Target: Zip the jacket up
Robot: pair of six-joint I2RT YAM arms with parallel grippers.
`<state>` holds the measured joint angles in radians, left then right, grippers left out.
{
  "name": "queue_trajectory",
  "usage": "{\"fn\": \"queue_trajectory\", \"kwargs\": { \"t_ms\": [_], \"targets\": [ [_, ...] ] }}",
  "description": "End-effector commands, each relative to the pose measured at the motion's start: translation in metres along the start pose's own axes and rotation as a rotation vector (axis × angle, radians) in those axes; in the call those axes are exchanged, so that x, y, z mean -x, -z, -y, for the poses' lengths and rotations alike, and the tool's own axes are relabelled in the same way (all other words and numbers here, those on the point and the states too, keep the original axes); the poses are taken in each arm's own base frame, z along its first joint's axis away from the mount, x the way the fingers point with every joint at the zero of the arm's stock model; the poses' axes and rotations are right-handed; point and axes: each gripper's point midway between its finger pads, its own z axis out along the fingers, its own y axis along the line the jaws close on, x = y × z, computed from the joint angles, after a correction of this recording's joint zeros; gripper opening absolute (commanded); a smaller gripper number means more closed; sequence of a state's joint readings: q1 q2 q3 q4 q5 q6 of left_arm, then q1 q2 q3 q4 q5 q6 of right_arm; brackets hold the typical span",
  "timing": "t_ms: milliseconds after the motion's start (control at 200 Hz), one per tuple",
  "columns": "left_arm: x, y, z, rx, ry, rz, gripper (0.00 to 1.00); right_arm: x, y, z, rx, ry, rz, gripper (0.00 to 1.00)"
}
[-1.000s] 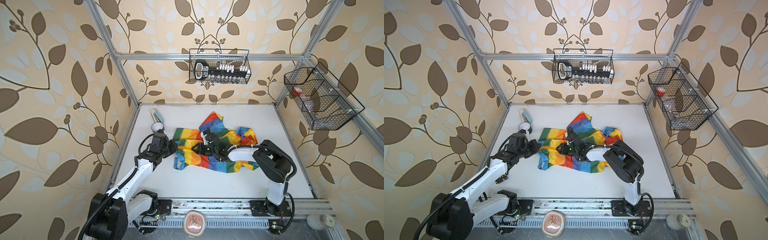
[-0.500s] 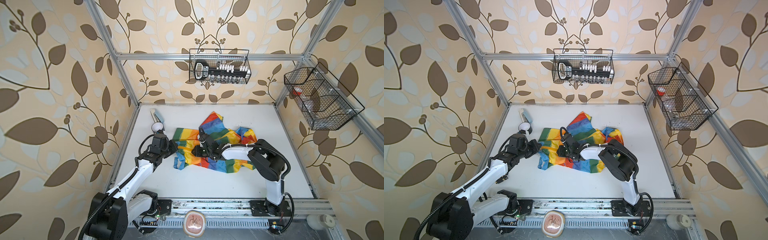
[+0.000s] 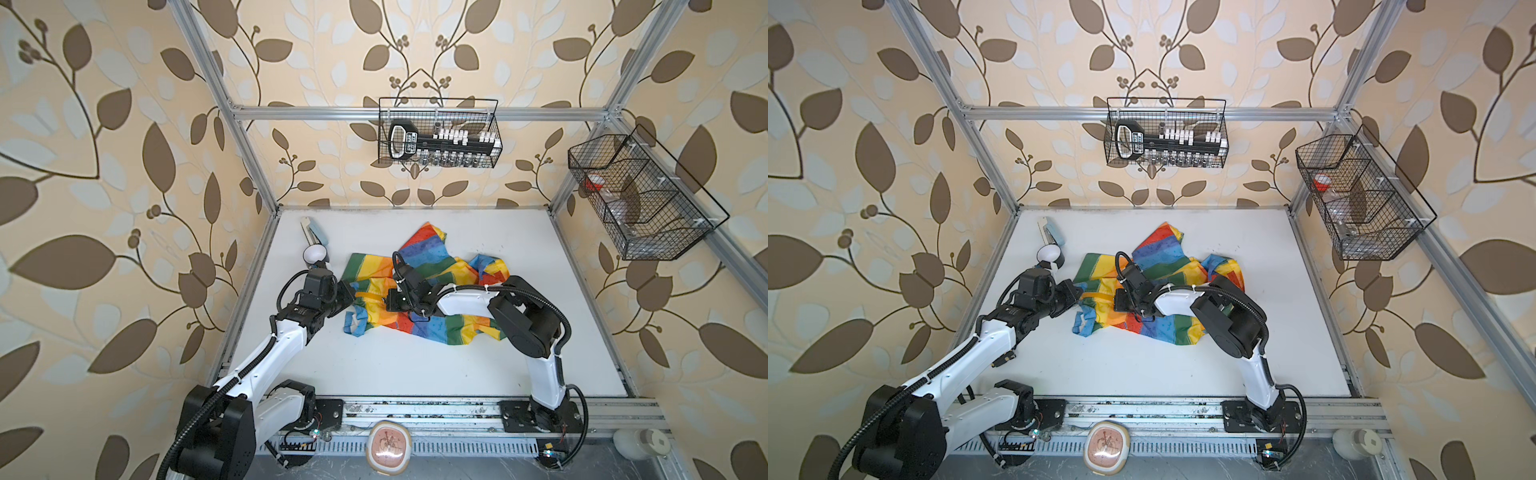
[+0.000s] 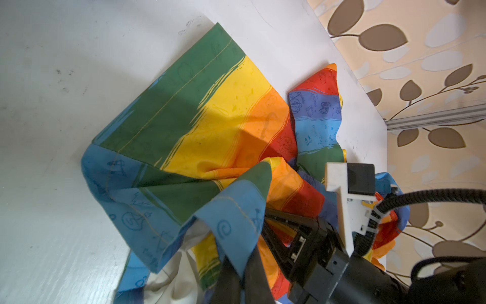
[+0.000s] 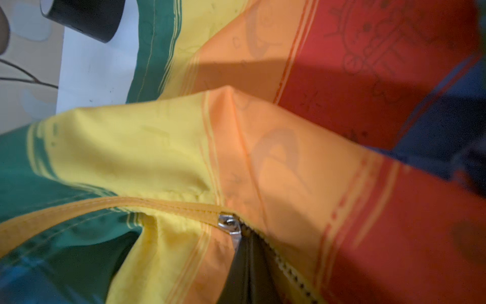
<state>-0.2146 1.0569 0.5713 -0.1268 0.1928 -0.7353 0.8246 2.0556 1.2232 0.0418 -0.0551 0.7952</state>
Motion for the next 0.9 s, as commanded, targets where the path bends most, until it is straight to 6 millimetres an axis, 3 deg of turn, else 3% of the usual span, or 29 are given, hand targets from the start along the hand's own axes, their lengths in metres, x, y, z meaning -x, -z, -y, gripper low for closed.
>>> {"fn": "queue_trajectory", "kwargs": {
  "t_ms": [0, 245, 365, 515, 560, 685, 895],
  "targets": [
    [0.007, 0.005, 0.003, -0.016, 0.003, 0.031, 0.0, -0.011, -0.001, 0.014, -0.056, -0.004, -0.037, 0.0],
    [0.006, 0.005, 0.002, -0.009, 0.004, 0.026, 0.0, 0.022, 0.042, -0.023, 0.104, -0.023, 0.061, 0.0],
    [0.005, 0.006, 0.004, -0.016, 0.007, 0.022, 0.0, 0.032, 0.054, -0.036, 0.165, -0.036, 0.073, 0.0],
    [0.006, 0.008, 0.016, -0.071, 0.004, 0.013, 0.0, 0.026, 0.048, -0.035, 0.182, -0.066, 0.038, 0.0],
    [0.007, 0.009, 0.017, -0.068, 0.003, 0.012, 0.0, 0.022, 0.044, -0.03, 0.162, -0.074, 0.029, 0.11],
    [0.003, 0.007, 0.001, 0.0, 0.01, 0.008, 0.0, 0.009, 0.028, -0.016, 0.041, -0.019, -0.014, 0.25],
    [-0.017, -0.011, -0.023, 0.029, 0.073, -0.03, 0.0, -0.004, 0.013, -0.003, -0.167, 0.142, -0.061, 0.26]
  ]
}}
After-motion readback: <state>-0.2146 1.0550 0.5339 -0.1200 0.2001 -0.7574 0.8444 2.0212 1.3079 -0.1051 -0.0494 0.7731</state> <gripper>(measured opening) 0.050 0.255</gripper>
